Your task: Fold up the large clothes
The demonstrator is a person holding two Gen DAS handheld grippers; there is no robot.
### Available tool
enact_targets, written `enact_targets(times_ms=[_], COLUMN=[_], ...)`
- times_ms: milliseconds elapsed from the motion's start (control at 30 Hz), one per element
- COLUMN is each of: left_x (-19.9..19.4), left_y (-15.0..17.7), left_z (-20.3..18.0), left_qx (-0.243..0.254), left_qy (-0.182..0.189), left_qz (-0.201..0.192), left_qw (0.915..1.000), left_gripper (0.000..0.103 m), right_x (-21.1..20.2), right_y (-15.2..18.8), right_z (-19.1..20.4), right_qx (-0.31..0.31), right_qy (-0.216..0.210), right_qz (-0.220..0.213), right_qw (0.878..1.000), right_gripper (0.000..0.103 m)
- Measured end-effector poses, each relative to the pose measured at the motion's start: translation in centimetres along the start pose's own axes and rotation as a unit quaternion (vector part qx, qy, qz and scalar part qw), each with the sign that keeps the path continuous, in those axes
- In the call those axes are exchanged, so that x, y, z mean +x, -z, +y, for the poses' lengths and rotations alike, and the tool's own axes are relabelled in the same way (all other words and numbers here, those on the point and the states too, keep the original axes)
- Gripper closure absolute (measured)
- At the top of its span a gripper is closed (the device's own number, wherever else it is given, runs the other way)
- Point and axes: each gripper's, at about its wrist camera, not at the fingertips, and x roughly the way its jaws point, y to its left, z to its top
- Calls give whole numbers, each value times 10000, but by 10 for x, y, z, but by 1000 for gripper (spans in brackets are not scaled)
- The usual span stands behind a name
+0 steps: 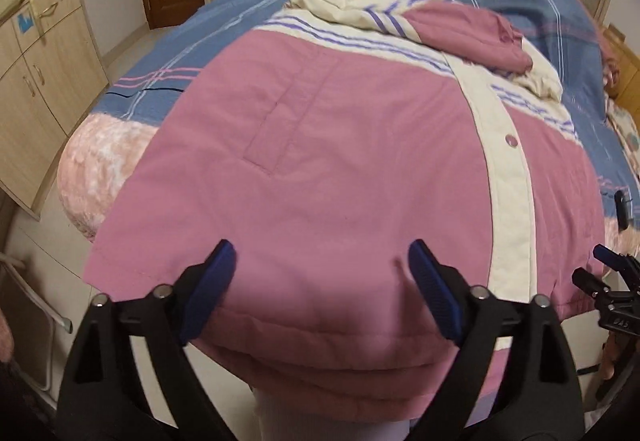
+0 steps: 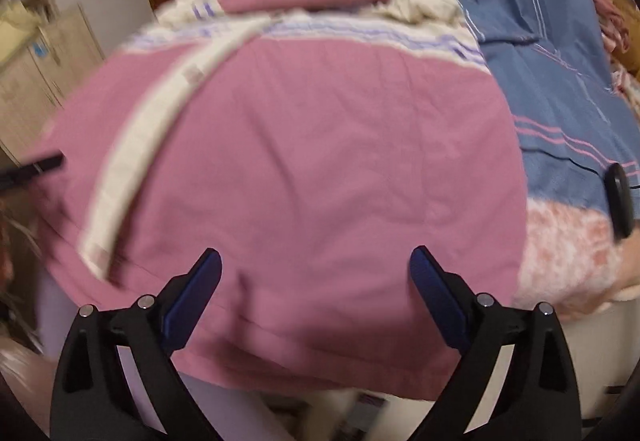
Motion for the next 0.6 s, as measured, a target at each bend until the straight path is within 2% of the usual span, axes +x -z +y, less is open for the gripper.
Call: enact_targets(times_ms=[33,67,100,167,233,300,400,467,533,600], left_x=[11,23,28,16,-2,-18,-22,-15,-1,19], left_y=[0,3,6,4,-7,-27,-63,-90,-112,-130], left_z=[5,11,14,11,8,5,-5,-16,-28,-39], left_qx=[-92,-201,-298,-380,-448,-511,-470,-466,-469,-408], left_qy=[-99,-169,-183,-205,158,399,370,426,530,601], left_qz=[216,518,626,534,313,-31,-351,-494,-507,-374], left_qw=[9997,9983,9974,9976,9984,9979,9976,9968,9962,9967], left_gripper=[10,11,11,12,12,11,11,11,11,11], right_x=[8,30,44,36,14,-7,-26,-26,-19,-10], right_y=[-4,-5,-5,-6,-14,-33,-85,-120,-161,-196], right_z=[2,3,6,15,20,19,2,-13,-23,-27], right_qx=[13,-29,-133,-349,-496,-507,-194,143,186,188], right_qy=[15,216,446,531,113,-70,-303,-407,-507,-409], right_qz=[193,708,1018,862,524,146,-376,-551,-807,-1005], right_qw=[9998,9973,9937,9942,9973,9986,9986,9975,9953,9939], right_gripper=[7,7,6,6,6,6,6,6,6,6])
